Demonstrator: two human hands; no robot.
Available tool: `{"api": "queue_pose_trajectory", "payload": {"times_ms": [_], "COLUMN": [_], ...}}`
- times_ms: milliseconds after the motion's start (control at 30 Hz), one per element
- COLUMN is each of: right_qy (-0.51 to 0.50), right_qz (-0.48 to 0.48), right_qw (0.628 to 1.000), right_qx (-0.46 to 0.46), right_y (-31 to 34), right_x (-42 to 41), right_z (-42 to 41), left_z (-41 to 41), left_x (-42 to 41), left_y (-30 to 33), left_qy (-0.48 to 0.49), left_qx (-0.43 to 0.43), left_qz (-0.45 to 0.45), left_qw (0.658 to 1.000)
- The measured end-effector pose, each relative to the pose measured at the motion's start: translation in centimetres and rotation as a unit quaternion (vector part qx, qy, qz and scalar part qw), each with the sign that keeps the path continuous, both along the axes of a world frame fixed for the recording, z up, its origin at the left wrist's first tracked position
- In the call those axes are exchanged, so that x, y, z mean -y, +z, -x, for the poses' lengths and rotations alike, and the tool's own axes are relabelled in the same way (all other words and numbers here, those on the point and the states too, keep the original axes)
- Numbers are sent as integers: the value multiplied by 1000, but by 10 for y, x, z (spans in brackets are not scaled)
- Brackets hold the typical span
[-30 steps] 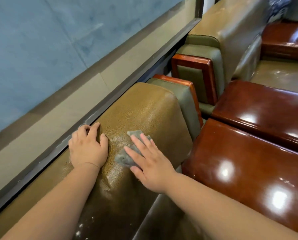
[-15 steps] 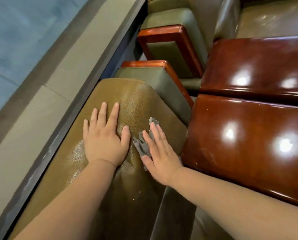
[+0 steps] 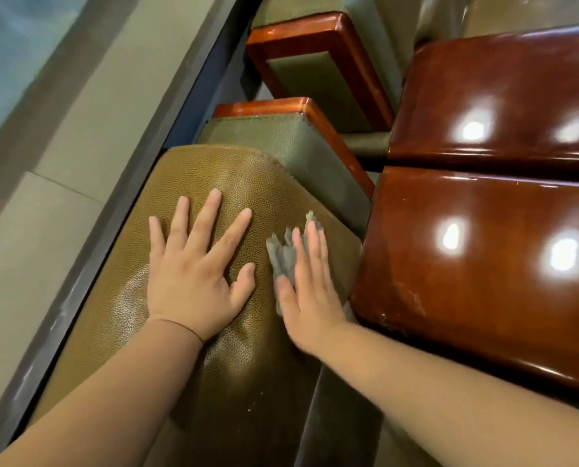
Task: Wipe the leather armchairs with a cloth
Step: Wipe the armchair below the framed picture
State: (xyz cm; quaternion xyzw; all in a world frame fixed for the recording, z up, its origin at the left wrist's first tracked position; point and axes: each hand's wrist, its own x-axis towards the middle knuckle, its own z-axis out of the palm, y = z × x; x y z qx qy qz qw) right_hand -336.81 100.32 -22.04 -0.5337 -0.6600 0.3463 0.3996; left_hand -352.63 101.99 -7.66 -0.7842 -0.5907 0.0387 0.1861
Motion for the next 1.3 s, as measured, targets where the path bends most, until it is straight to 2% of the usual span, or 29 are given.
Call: {"api": "queue_pose_trajectory", "payload": {"times_ms": [67,133,167,233,367,467,533,633,700,800,900,967,1067,1100,1133,1200,1233,1300], "right_qy": [-39,-86,-104,-121,-43,-32,-54,-120,-106,-55,-52,-69,-160,-167,-167,-116,-78,-30], "right_qz": [36,163,216,262,166,104,165,330,329,241,201,246,394,388,345,180,126,100], "right_qw": [998,981,968,954,983,993,984,935,937,968,977,966,900,900,916,971,984,989], "right_qx": [-19,-65,-75,-80,-64,-47,-46,-45,-48,-50,-50,-34,-93,-108,-120,-108,-99,-106], "right_y": [2,2,-4,-8,4,-18,-44,-75,-67,-45,-49,-59,-47,-32,-16,10,20,21], "right_x": [-52,-98,-105,-81,18,-4,-31,-46,-34,-5,-18,-41,-61,-58,-49,-18,-2,12], "right_z": [-16,-35,-40,-33,14,0,-28,-58,-41,-6,-20,-39,-42,-32,-18,10,19,19], "left_z": [2,3,3,2,0,0,1,1,0,-1,0,1,1,1,1,0,0,1], "left_x": [0,0,-1,-3,-1,-2,-2,0,-1,0,0,1,0,-1,-1,0,0,-2], "left_y": [-3,-4,-4,-3,-1,-2,-3,-3,-2,-2,-2,-2,-2,-2,-1,-2,-2,-2], "left_qy": [-2,-4,-7,-13,-17,-21,-21,-16,-15,-17,-19,-16,-19,-17,-15,-13,-14,-19], "left_qx": [7,8,10,20,34,39,45,47,52,58,60,60,62,63,64,63,61,59], "left_qz": [-7,-8,-9,-14,-23,-23,-24,-27,-28,-27,-31,-30,-30,-29,-28,-31,-31,-32], "left_qw": [1000,1000,1000,1000,999,999,998,998,998,998,998,998,997,997,997,997,998,998]}}
